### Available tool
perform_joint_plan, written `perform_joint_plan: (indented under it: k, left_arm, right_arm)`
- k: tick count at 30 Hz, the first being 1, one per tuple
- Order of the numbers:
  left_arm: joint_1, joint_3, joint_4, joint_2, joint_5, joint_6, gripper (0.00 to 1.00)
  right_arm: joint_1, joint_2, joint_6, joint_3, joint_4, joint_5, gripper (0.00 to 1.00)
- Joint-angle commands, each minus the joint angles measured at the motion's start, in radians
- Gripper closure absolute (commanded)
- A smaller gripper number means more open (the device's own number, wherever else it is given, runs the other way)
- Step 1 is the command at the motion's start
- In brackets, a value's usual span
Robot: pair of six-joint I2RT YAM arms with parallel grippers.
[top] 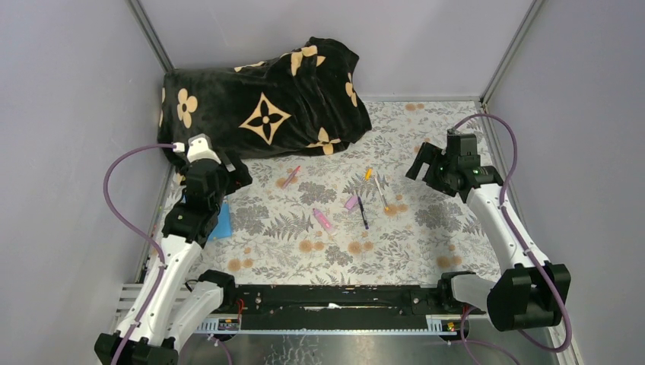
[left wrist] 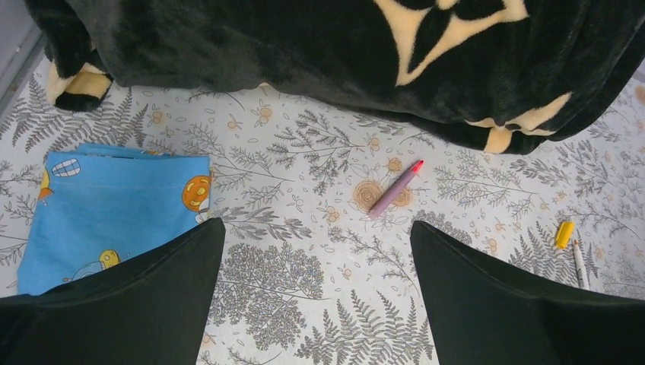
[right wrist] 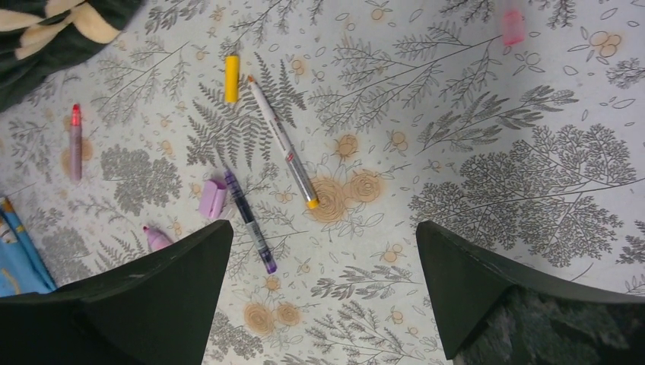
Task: Insert the pens into the pen caps
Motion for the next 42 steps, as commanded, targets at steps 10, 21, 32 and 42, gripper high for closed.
perform_joint_plan:
  k: [10,21,32,42]
  left_arm:
    - [0.009,0.022,0.006,0.012,-0.074,-0.051,0.02]
    - [0.008,0.026,-0.013,0.021,-0.12,-0.075,0.02]
    - [0.009,0.021,0.001,0.067,-0.038,-0.046,0.02]
    - [0.009,0.019,0.003,0.077,-0.025,-0.042,0.02]
  right_arm:
    - [-0.005,0.065,0.023,0.046,-0.006,0.128,0.0]
    - [0.24,0.174,-0.056,0.104,0.015,0.096,0.01]
    - [0.612,0.331,-0.076,0.141,0.145,0.001,0.06]
    - [0.785,0.544,-0.16,0.259,0.093,0.024,0.11]
